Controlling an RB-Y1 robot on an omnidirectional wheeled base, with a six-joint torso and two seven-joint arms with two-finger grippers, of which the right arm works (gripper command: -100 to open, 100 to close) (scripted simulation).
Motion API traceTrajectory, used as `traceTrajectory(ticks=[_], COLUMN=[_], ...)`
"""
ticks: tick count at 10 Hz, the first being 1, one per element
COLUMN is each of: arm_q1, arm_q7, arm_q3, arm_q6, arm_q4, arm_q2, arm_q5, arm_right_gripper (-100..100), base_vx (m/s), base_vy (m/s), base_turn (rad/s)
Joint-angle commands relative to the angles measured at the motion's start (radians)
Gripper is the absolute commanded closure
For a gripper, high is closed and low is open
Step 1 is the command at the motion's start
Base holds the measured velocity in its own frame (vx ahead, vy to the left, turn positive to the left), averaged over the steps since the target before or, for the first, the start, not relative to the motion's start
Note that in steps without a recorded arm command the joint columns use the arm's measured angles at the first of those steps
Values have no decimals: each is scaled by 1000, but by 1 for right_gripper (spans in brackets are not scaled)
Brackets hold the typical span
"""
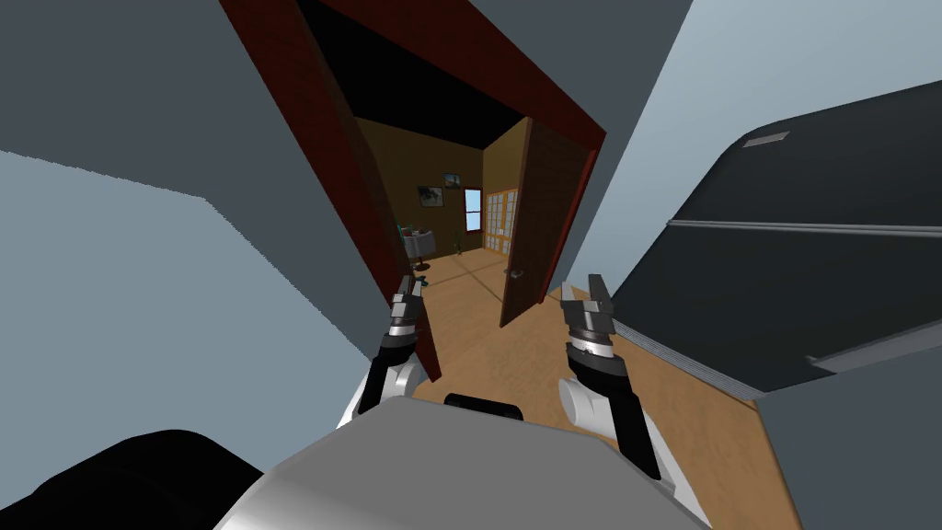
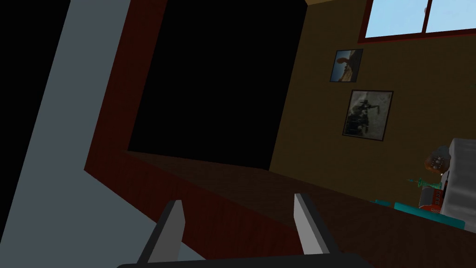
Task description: Push the door open
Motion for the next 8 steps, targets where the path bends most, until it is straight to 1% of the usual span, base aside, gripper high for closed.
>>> traceTrajectory(ticks=[1, 4, 8], arm_q1=[-15, -43, -88], arm_q7=[-6, -15, -29], arm_q3=[-1, 1, 5], arm_q6=[-11, -27, -53], arm_q4=[40, 115, 229], arm_q2=[-8, -20, -37], arm_q5=[4, 14, 29], arm_right_gripper=[-100, -100, -100], base_vx=[81, 58, 83], base_vy=[-81, -69, -93], base_turn=[33, 44, 52])
